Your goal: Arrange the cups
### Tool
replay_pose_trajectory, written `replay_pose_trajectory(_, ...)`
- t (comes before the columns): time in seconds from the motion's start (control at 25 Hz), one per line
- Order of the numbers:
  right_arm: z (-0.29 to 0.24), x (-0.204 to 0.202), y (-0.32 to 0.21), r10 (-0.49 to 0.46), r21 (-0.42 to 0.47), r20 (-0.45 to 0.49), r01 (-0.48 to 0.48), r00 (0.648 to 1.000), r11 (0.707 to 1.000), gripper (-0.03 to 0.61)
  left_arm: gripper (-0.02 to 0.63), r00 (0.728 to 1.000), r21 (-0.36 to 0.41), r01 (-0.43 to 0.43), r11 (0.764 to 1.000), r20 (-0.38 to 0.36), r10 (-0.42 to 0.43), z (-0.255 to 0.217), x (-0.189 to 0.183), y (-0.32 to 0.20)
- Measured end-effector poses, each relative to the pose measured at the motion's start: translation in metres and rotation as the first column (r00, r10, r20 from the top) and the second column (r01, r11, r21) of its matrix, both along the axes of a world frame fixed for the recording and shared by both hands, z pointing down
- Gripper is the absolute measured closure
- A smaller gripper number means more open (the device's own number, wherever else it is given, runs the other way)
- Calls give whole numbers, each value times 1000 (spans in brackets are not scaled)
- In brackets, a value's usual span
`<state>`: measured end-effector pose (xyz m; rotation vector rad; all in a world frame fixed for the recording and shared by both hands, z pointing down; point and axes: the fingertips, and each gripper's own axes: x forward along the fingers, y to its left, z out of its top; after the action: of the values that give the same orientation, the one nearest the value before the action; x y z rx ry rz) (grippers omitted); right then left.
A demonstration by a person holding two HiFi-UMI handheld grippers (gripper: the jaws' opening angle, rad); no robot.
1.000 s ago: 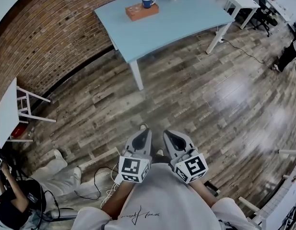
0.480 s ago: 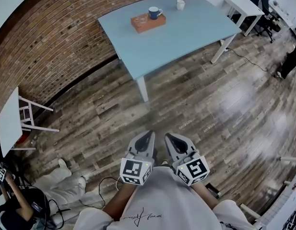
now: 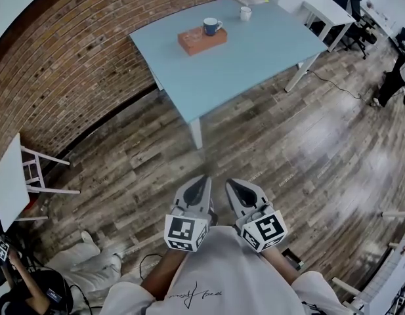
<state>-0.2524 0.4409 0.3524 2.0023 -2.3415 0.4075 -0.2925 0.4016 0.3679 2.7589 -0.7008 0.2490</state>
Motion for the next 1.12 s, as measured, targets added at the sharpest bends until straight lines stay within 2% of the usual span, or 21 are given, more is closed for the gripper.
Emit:
replay_pose_trajectory(0.24, -1, 1, -12, 46, -1, -8, -46, 999, 999, 558, 607, 999, 3, -27, 1000, -21, 27, -2, 0, -17)
replay_pose_trajectory(0.36, 2, 0, -13, 58, -16, -13, -59, 998, 998, 558, 607, 999, -21, -32, 999, -27, 32, 2, -3, -22)
replay_pose_trajectory(0.56, 10, 0, -18, 71, -38, -29, -73, 997, 997, 557, 607, 999, -35, -54, 998, -4, 54, 18, 3, -25)
replay_pose_trajectory(0.84, 8, 19, -35, 75, -36, -40, -77, 996, 996, 557, 607, 997, -33, -75, 997, -11, 74, 15, 27, -42)
replay_pose_trajectory(1.12, 8, 68, -38, 126, -34, -17, -126, 992, 991, 557, 607, 994, -28, -100, 995, -35, 99, 9, 73, -50)
